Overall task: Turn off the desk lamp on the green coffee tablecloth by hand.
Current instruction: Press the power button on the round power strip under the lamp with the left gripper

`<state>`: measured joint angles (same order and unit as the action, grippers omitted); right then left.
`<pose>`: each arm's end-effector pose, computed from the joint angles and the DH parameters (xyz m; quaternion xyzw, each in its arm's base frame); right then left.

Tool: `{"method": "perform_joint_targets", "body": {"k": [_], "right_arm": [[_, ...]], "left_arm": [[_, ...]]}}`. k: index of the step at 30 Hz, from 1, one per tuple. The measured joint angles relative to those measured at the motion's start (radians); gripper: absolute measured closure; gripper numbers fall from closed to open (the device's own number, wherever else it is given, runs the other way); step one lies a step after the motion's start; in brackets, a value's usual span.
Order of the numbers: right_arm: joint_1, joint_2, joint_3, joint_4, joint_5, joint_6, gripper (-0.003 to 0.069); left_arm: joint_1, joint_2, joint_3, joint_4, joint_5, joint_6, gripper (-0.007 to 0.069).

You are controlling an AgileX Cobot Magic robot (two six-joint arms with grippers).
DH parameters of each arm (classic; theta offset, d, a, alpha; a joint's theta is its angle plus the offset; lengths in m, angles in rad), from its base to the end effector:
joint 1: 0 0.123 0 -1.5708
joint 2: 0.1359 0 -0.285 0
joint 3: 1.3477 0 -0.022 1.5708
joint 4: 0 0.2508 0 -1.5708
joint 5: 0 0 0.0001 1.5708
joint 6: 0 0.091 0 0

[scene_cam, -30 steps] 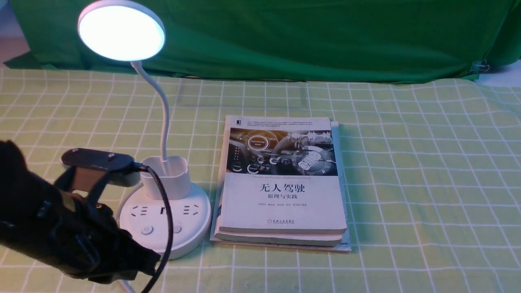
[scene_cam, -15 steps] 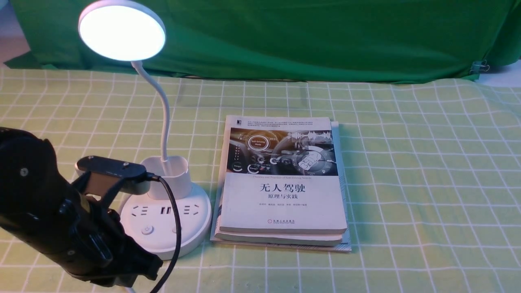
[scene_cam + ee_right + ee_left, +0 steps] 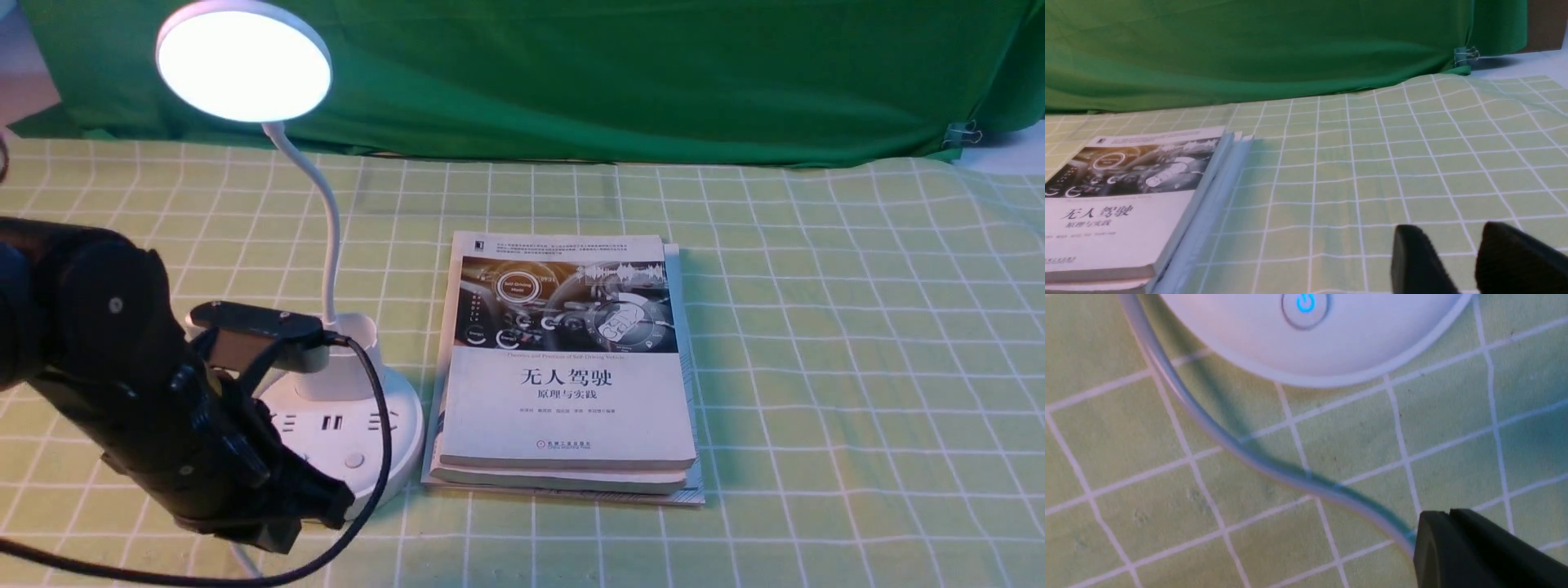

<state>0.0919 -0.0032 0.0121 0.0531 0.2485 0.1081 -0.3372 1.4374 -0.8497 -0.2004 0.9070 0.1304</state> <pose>0.0551 0.0063 0.1868 0.0217 0.7642 0.0858 0.6388 0.2281 -0.0951 0.2184 0.1762 0.9774 -0.0915 0.0721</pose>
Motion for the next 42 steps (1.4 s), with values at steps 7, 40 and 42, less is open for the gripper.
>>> {"method": "perform_joint_targets", "body": {"k": [7,40,42], "right_arm": [[0.000,0.000,0.000,0.000,0.000,0.000,0.0420],[0.000,0.000,0.000,0.000,0.001,0.000,0.0421],[0.000,0.000,0.000,0.000,0.001,0.000,0.0421]], "left_arm": [[-0.034,0.166,-0.162,0.035,-0.030,0.002,0.0624],[-0.042,0.346,-0.310,0.113,-0.009,-0.027,0.0624],[-0.046,0.330,-0.309,0.116,0.004,-0.037,0.0624]]}}
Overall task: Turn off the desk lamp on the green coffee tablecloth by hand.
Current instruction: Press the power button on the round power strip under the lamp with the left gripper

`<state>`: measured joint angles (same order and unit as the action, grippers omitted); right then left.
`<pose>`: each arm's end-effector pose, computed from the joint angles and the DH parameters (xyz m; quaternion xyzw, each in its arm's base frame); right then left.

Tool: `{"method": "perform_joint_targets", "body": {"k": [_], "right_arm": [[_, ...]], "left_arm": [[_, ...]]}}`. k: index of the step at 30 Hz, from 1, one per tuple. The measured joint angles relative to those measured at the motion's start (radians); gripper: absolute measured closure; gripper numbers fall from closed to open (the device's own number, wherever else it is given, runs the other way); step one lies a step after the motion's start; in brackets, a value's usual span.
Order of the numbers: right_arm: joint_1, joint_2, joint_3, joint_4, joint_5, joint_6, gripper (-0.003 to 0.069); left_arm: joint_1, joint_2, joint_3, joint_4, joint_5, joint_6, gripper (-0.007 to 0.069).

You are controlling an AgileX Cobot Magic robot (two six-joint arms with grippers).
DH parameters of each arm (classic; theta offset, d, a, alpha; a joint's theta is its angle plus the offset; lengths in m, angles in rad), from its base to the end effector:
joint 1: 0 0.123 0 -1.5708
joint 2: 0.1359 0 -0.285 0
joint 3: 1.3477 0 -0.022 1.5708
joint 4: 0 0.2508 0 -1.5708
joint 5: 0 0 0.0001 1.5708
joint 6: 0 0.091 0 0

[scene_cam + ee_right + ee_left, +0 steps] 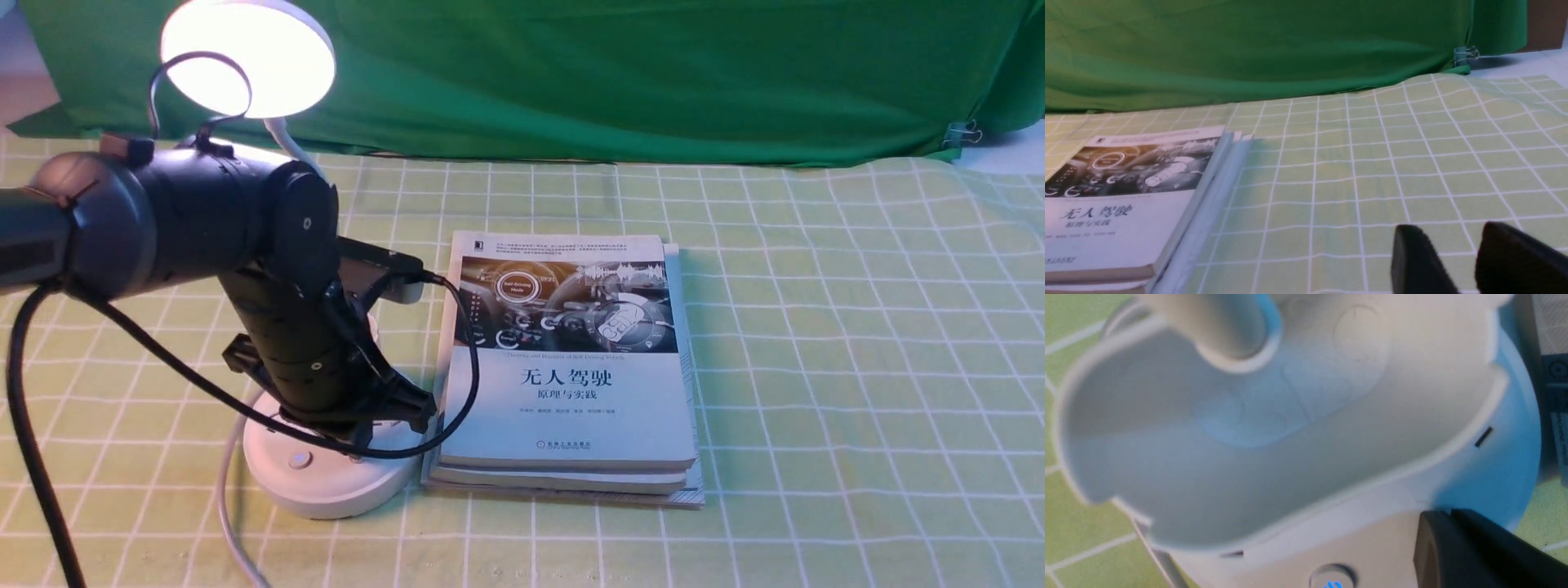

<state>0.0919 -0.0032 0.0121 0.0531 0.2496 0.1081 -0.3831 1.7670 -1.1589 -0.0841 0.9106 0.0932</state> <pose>0.0551 0.0063 0.1867 0.0216 0.7646 0.0857 0.6384 0.3076 -0.1305 0.1968 0.2124 0.9741 -0.0446 0.0638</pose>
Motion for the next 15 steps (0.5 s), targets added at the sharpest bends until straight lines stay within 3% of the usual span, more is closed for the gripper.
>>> {"method": "perform_joint_targets", "body": {"k": [15], "right_arm": [[0.000,0.000,0.000,0.000,0.000,0.000,0.0421]], "left_arm": [[-0.015,0.011,0.000,0.003,0.006,-0.015,0.0624]]}}
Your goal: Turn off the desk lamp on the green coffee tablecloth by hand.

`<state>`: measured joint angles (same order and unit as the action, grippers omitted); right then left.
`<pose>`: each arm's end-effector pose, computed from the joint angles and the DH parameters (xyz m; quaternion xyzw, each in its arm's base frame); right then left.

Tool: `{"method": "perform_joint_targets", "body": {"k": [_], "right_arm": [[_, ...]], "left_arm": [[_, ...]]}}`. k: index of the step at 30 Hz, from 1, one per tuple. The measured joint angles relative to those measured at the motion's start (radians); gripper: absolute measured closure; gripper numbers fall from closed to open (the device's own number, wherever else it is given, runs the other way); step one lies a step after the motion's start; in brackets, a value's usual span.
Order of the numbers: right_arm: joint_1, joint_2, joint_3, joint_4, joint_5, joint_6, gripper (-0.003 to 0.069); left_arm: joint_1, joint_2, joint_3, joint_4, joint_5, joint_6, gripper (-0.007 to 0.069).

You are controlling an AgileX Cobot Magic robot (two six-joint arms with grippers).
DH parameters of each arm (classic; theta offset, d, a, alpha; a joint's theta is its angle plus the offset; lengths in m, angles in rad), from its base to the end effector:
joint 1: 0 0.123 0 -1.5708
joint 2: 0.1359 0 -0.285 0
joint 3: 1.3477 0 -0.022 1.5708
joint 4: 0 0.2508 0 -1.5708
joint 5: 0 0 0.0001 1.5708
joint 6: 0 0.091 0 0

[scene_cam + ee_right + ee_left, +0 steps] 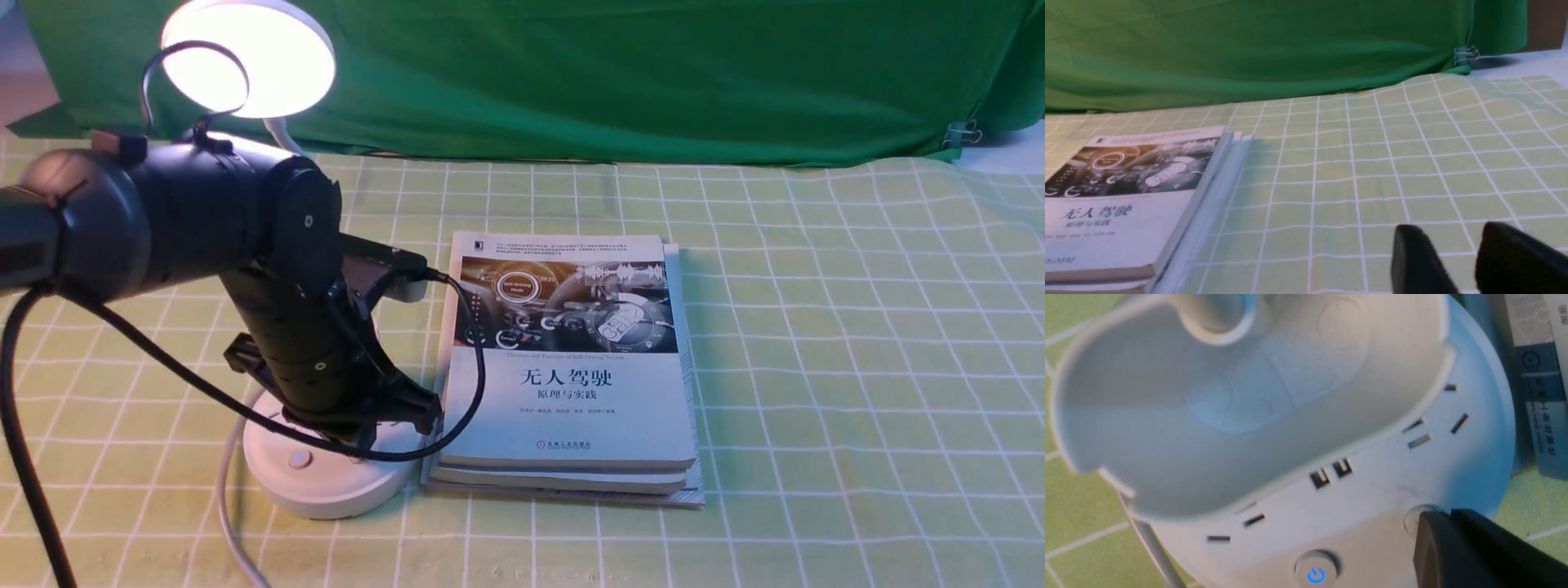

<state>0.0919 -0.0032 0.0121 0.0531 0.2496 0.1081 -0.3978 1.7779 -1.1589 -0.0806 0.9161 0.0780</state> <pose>0.0551 0.0063 0.1867 0.0216 0.7646 0.0857 0.6384 0.3060 -0.1349 0.1931 0.2131 0.9745 -0.0428 0.0553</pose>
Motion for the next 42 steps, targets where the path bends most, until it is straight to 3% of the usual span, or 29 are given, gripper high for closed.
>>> {"method": "perform_joint_targets", "body": {"k": [11,22,32,37,42], "right_arm": [[0.000,0.000,0.000,0.000,-0.001,0.000,0.0421],[0.000,0.000,0.000,0.000,0.000,0.001,0.0421],[0.000,0.000,0.000,0.000,0.000,-0.001,0.0420],[0.000,0.000,0.000,0.000,0.000,0.000,0.0420],[0.000,0.000,0.000,0.000,0.000,0.000,0.0420]], "left_arm": [[-0.002,0.005,0.014,-0.007,-0.012,-0.005,0.0624],[-0.010,-0.176,0.156,-0.004,-0.059,-0.046,0.0624],[-0.010,-0.597,0.497,-0.052,-0.501,-0.056,0.0624],[-0.010,-0.974,0.745,-0.072,-0.802,-0.060,0.0624],[-0.010,-1.180,0.879,-0.043,-0.897,-0.062,0.0624]]}}
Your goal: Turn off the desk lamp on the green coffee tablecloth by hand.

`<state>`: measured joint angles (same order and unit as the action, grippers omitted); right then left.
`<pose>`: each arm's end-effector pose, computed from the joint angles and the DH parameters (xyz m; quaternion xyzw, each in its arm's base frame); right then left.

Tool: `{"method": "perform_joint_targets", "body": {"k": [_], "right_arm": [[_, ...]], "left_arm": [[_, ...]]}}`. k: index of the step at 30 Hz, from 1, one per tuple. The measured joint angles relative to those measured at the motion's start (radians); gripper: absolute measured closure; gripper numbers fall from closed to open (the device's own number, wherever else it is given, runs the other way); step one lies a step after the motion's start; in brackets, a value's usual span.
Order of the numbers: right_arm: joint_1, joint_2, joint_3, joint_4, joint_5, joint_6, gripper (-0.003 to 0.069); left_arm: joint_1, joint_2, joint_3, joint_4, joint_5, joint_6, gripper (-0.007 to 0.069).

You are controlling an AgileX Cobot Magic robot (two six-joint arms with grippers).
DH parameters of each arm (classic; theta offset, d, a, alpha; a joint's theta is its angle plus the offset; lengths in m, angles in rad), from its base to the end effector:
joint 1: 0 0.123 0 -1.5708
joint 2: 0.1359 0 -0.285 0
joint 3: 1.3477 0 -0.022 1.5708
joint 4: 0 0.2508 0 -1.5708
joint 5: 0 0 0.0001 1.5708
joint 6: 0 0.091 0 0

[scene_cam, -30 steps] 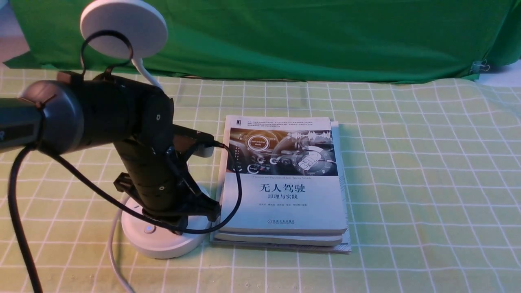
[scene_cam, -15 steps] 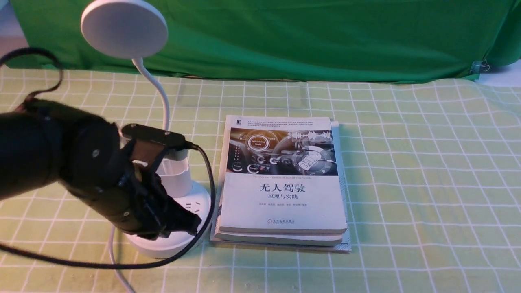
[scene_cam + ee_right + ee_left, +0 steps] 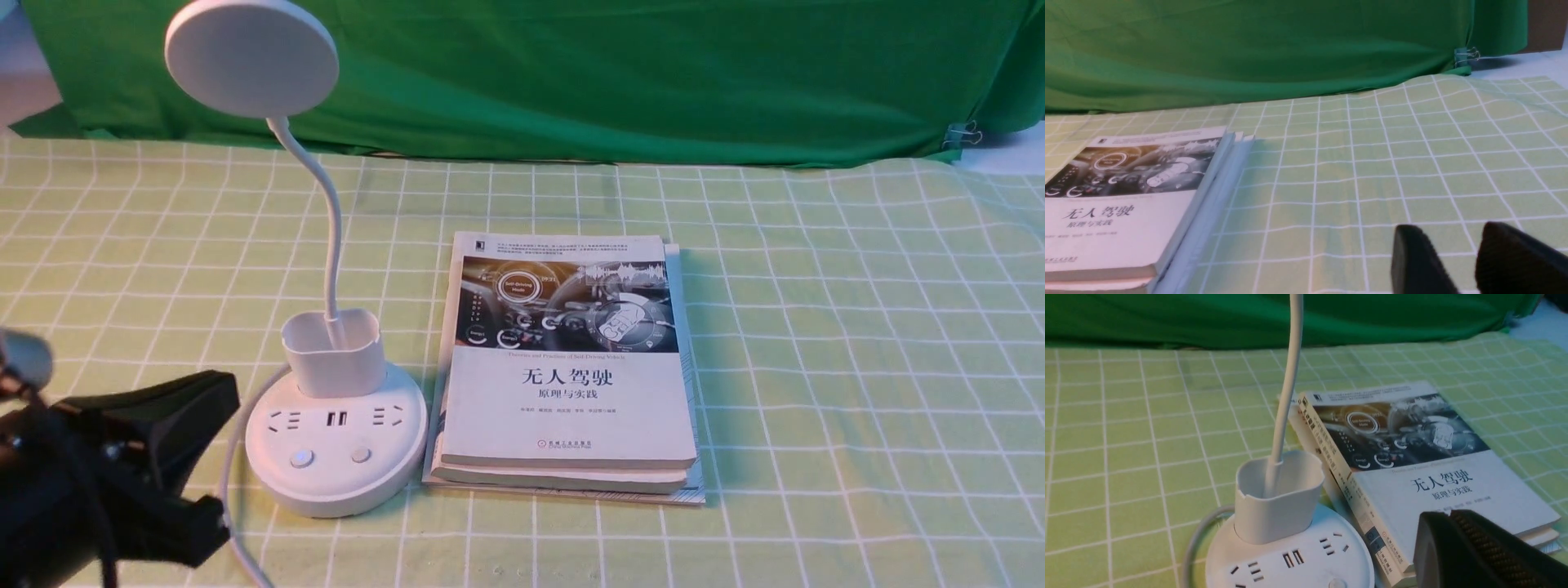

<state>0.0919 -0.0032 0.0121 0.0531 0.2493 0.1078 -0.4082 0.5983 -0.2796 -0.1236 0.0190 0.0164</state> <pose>0.0551 0.0063 0.1867 0.0215 0.7645 0.0857 0.6386 0.1153 -0.0501 0.2552 0.1191 0.7808 -0.1572 0.5928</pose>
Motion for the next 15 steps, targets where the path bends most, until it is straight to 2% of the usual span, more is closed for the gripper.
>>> {"method": "perform_joint_targets", "body": {"k": [6,15], "right_arm": [[0.000,0.000,0.000,0.000,0.001,0.000,0.0420],[0.000,0.000,0.000,0.000,0.001,0.000,0.0420]], "left_arm": [[0.000,-0.105,0.084,0.004,-0.019,-0.001,0.0624],[0.000,-0.112,0.100,0.046,-0.008,0.031,0.0624]]}}
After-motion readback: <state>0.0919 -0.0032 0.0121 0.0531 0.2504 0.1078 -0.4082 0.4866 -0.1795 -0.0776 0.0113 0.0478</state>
